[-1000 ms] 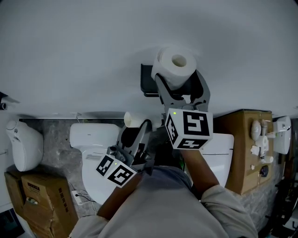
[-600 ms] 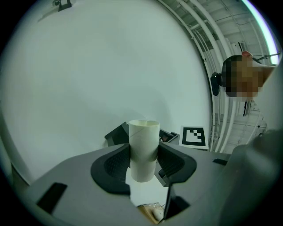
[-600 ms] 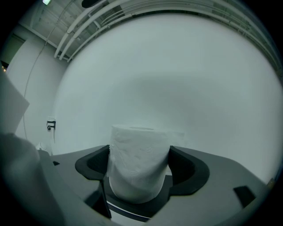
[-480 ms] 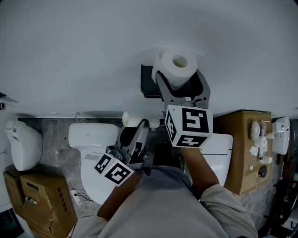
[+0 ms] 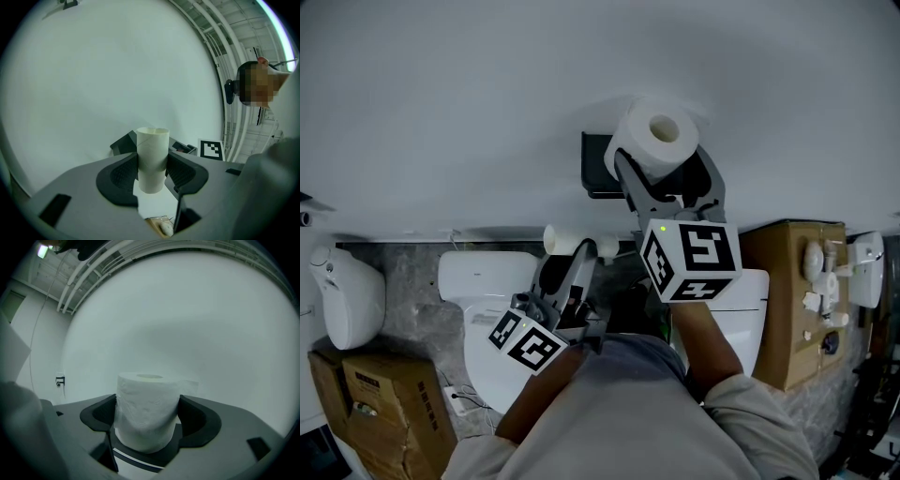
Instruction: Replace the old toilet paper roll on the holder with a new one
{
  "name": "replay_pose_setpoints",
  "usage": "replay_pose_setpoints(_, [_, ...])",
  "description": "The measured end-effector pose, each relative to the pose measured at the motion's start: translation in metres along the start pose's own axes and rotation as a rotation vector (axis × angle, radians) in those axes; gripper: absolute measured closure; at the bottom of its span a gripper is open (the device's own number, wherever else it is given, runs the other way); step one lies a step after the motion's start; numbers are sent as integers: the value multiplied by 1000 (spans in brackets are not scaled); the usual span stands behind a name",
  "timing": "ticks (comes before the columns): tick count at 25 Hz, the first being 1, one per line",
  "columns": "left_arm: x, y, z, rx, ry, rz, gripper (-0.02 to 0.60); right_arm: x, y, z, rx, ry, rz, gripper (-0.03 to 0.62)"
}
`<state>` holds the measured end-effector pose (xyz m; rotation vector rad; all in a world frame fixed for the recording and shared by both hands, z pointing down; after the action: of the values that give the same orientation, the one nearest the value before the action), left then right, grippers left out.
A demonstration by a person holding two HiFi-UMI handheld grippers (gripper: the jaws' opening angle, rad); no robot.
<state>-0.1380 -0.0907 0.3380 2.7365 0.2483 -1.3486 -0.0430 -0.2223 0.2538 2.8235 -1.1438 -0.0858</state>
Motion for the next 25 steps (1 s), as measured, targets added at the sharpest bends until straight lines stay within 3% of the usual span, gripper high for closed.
replay_pose_setpoints(15, [9, 2, -12, -28, -8, -31, 390, 6, -43, 15, 139, 141, 38, 191])
replay_pose_setpoints(25, [24, 11, -29, -82, -1, -67, 390, 36, -77, 17, 262, 351, 34, 194])
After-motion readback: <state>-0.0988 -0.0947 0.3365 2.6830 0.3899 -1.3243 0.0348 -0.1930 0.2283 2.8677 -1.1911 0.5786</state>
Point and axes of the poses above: the fingertips, and each gripper's own axes: y forward along the fingers, x to its right, z out of its top, the point moved 1 cm from there along -y, backward along the fingers, and after that the axes turned 14 degrees about z, right-handed, at the moved point
